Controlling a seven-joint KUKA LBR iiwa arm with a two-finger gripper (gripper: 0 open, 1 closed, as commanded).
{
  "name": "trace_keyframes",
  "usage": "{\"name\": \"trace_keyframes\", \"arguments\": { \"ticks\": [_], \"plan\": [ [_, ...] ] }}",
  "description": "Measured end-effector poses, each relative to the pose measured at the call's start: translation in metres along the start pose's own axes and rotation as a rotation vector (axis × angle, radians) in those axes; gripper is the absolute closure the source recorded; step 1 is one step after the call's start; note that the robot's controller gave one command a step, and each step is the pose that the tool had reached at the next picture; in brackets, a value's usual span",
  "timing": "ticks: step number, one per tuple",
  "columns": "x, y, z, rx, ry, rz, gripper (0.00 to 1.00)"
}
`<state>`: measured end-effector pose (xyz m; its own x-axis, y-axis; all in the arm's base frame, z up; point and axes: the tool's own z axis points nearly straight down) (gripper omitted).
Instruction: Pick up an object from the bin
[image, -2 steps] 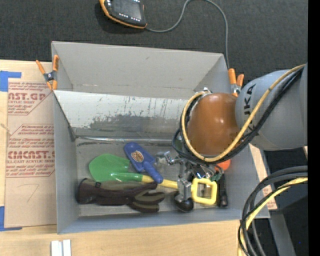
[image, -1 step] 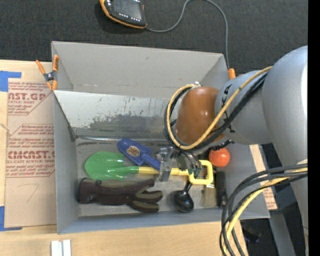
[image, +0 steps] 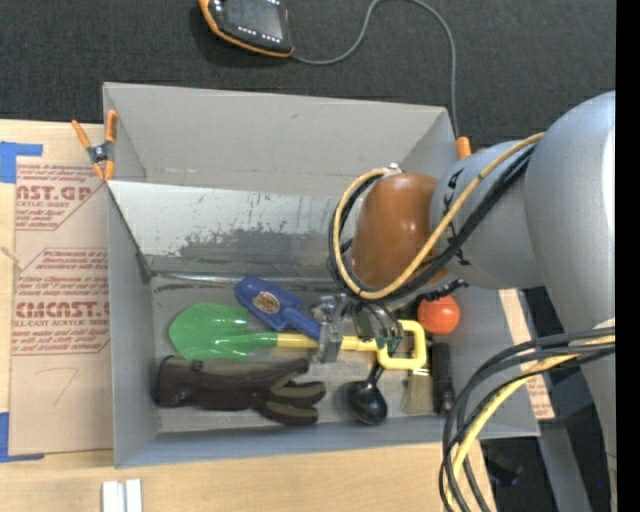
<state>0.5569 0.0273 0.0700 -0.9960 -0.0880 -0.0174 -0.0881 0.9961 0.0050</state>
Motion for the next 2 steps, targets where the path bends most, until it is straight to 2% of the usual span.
{"name": "trace_keyframes", "arguments": {
  "ticks": [1, 2],
  "plan": [
    [0.0198, 0.0128, -0.0004, 0.0, -0.002, -0.176, 1.0],
    [0.0198, 0.0128, -0.0004, 0.0, -0.002, -0.176, 1.0]
  ]
}}
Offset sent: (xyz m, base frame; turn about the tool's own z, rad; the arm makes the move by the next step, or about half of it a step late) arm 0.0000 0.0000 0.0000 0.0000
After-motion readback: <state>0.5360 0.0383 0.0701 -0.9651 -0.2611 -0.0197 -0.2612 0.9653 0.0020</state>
